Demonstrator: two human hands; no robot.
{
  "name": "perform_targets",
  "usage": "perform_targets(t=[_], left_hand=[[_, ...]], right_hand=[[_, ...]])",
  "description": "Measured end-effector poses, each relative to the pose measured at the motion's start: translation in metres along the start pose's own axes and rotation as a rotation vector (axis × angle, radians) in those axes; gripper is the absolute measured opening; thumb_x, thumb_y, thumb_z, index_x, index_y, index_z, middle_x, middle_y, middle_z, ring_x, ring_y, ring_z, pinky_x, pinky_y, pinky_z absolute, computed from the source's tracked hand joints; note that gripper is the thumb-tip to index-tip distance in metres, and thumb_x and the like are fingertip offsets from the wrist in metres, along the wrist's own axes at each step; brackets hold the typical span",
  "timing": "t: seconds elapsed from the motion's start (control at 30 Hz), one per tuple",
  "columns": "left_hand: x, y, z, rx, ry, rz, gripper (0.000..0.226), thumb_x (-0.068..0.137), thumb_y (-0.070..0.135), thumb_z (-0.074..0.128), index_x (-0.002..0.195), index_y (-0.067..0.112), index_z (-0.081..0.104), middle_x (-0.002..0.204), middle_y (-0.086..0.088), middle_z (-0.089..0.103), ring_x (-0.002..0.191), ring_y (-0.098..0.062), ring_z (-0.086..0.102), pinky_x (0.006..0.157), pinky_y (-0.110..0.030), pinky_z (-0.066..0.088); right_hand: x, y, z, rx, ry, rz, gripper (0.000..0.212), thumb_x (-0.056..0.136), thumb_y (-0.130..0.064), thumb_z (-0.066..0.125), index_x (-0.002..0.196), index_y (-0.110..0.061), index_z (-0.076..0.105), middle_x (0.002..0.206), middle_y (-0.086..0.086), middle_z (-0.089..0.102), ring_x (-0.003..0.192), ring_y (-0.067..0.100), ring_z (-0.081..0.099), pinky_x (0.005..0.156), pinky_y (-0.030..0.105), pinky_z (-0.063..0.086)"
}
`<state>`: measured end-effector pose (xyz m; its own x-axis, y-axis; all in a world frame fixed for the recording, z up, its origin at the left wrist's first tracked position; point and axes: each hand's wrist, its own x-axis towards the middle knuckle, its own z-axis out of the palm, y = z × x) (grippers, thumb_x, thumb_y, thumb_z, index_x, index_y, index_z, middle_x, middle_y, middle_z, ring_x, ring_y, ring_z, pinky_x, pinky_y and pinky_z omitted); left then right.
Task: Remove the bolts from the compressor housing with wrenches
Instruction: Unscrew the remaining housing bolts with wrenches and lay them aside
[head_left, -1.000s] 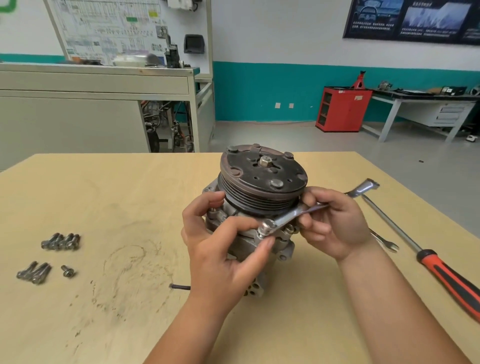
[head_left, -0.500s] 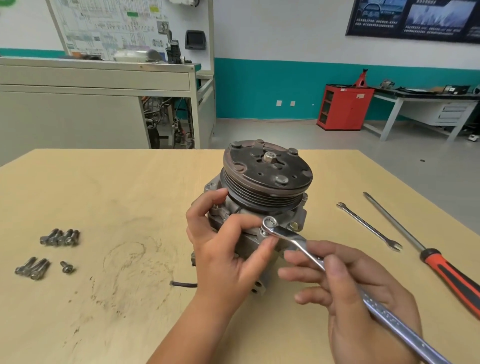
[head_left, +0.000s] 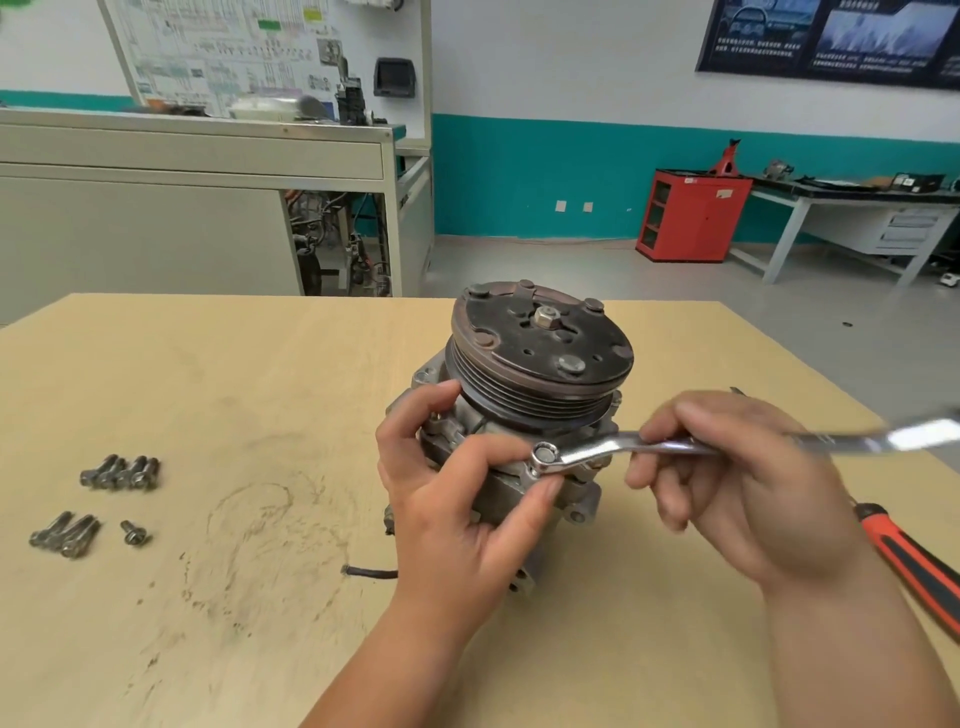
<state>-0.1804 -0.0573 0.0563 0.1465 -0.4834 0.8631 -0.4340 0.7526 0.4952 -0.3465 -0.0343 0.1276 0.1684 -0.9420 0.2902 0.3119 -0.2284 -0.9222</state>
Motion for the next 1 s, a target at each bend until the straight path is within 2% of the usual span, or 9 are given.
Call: perform_targets(t=[0.07, 0.13, 0.23, 0.37, 0.43, 0.53, 0.67, 0.83, 1.0], left_hand=[[0.000, 0.000, 0.000, 0.001, -0.004, -0.005, 0.015, 0.077, 0.041, 0.065, 0.086, 0.032, 0.058, 0.130, 0.004, 0.031, 0.128, -0.003, 0.032, 0.102, -0.037, 0.035], [-0.001, -0.001, 0.001, -0.016, -0.006, -0.009, 0.014, 0.076, 0.040, 0.065, 0.087, 0.032, 0.059, 0.130, 0.003, 0.031, 0.129, -0.003, 0.032, 0.103, -0.034, 0.034], [-0.001, -0.001, 0.001, -0.027, -0.005, -0.005, 0.012, 0.077, 0.039, 0.064, 0.087, 0.033, 0.060, 0.130, 0.003, 0.031, 0.129, -0.004, 0.032, 0.105, -0.026, 0.030], [-0.002, 0.002, 0.000, -0.031, -0.024, -0.002, 0.006, 0.079, 0.036, 0.062, 0.084, 0.037, 0.065, 0.130, -0.001, 0.031, 0.129, -0.006, 0.032, 0.106, -0.028, 0.028], [-0.001, 0.004, 0.000, -0.047, -0.034, -0.019, 0.011, 0.079, 0.033, 0.060, 0.088, 0.033, 0.064, 0.130, -0.002, 0.031, 0.130, -0.009, 0.033, 0.107, -0.026, 0.027], [-0.001, 0.007, 0.000, -0.062, -0.047, -0.052, 0.011, 0.081, 0.033, 0.057, 0.090, 0.034, 0.063, 0.130, 0.000, 0.030, 0.129, -0.014, 0.034, 0.107, -0.022, 0.026], [0.000, 0.011, 0.001, -0.053, 0.003, -0.088, 0.007, 0.078, 0.038, 0.063, 0.083, 0.040, 0.059, 0.127, 0.007, 0.032, 0.127, -0.006, 0.036, 0.104, -0.023, 0.032], [0.002, 0.011, 0.007, -0.058, 0.071, -0.133, 0.024, 0.068, 0.042, 0.071, 0.079, 0.035, 0.051, 0.122, 0.009, 0.031, 0.123, -0.003, 0.037, 0.104, -0.027, 0.035], [0.006, 0.005, 0.004, -0.038, 0.032, -0.027, 0.017, 0.069, 0.039, 0.071, 0.082, 0.039, 0.060, 0.124, 0.002, 0.031, 0.121, -0.006, 0.036, 0.104, -0.019, 0.028]], right_hand=[[0.011, 0.005, -0.008, 0.162, -0.120, 0.101, 0.028, 0.053, -0.037, 0.079, 0.059, -0.011, 0.070, 0.050, 0.011, 0.063, 0.032, 0.008, 0.048, 0.037, 0.012, 0.041], [0.018, 0.018, -0.013, 0.519, -0.248, 0.154, 0.023, 0.068, -0.026, 0.075, 0.066, -0.004, 0.068, 0.054, 0.016, 0.063, 0.033, 0.009, 0.043, 0.041, 0.017, 0.045], [0.004, 0.021, -0.024, 0.715, -0.076, 0.045, 0.024, 0.089, -0.013, 0.050, 0.079, 0.004, 0.064, 0.066, 0.022, 0.064, 0.041, 0.017, 0.043, 0.054, 0.028, 0.048], [-0.038, 0.036, -0.014, 0.256, 0.557, -0.267, 0.036, 0.085, -0.030, 0.051, 0.056, -0.020, 0.069, 0.049, 0.001, 0.061, 0.039, 0.007, 0.051, 0.047, 0.010, 0.044], [-0.044, 0.039, -0.001, 0.154, 0.612, -0.323, 0.041, 0.087, -0.045, 0.050, 0.060, -0.023, 0.071, 0.053, 0.002, 0.065, 0.040, 0.005, 0.056, 0.047, 0.011, 0.048], [-0.047, 0.043, 0.012, 0.082, 0.498, -0.303, 0.049, 0.054, -0.069, 0.072, 0.066, -0.022, 0.073, 0.059, 0.006, 0.069, 0.044, 0.009, 0.062, 0.047, 0.016, 0.051], [-0.047, 0.047, 0.017, -0.009, 0.453, -0.269, 0.050, 0.055, -0.070, 0.071, 0.068, -0.022, 0.073, 0.061, 0.010, 0.070, 0.045, 0.015, 0.064, 0.046, 0.018, 0.052], [-0.018, 0.022, -0.015, 0.130, 0.288, -0.005, 0.028, 0.073, -0.030, 0.057, 0.052, -0.015, 0.068, 0.047, 0.010, 0.060, 0.035, 0.015, 0.052, 0.038, 0.017, 0.043], [0.034, 0.017, -0.037, 0.230, 0.041, 0.272, 0.035, 0.073, -0.026, 0.044, 0.044, -0.015, 0.060, 0.037, 0.003, 0.050, 0.027, 0.007, 0.039, 0.035, 0.013, 0.035]])
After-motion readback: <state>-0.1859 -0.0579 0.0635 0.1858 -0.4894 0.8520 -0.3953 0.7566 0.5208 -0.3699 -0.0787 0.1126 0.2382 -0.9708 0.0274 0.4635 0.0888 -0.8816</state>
